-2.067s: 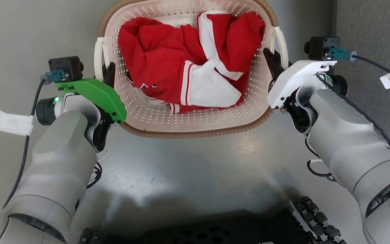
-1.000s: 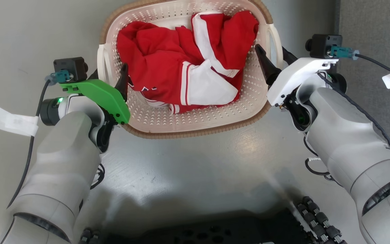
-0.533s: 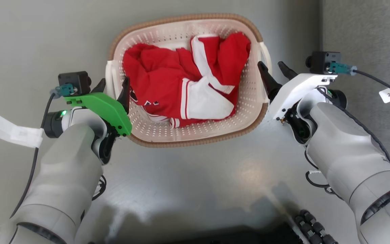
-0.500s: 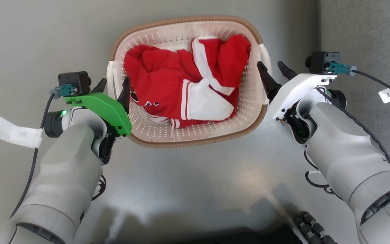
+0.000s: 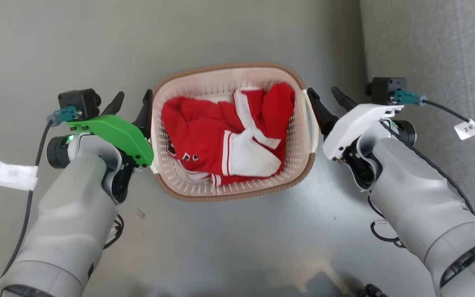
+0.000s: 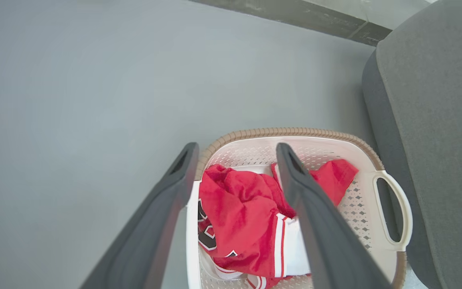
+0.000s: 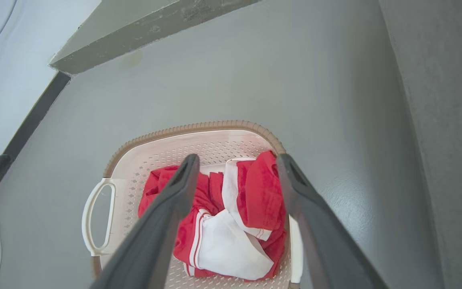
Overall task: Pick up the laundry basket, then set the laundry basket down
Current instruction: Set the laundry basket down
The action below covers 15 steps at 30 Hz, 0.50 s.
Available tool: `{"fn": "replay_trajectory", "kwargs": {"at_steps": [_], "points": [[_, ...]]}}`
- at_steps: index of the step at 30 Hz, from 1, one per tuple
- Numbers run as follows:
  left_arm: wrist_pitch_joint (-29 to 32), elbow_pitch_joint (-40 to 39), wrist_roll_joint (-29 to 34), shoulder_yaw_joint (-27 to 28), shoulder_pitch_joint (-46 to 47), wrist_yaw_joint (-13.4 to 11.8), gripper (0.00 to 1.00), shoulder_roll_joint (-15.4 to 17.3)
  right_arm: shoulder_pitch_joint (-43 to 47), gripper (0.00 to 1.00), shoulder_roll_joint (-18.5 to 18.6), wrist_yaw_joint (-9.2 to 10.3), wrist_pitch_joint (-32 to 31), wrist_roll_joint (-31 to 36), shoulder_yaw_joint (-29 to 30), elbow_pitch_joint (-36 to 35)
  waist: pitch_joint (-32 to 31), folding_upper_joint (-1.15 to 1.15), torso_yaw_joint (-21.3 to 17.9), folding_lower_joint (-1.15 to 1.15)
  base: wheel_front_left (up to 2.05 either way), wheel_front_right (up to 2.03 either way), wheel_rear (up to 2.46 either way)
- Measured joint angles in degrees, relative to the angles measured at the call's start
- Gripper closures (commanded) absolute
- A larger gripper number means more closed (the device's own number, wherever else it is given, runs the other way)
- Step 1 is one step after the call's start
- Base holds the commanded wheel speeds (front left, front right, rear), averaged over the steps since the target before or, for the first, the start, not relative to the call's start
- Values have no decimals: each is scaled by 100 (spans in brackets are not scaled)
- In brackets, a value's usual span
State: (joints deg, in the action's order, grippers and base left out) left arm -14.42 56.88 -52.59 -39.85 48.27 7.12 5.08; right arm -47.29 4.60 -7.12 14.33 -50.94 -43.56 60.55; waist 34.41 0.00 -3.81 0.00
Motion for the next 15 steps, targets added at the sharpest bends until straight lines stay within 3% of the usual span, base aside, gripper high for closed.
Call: {"fn": "replay_trajectory", "kwargs": {"at_steps": [15], "points": [[0,-954,477,966,-672,-4,0,354,559,0,204,9,1,608,505,-802,-1099,0,42,0,0,0,0]]}}
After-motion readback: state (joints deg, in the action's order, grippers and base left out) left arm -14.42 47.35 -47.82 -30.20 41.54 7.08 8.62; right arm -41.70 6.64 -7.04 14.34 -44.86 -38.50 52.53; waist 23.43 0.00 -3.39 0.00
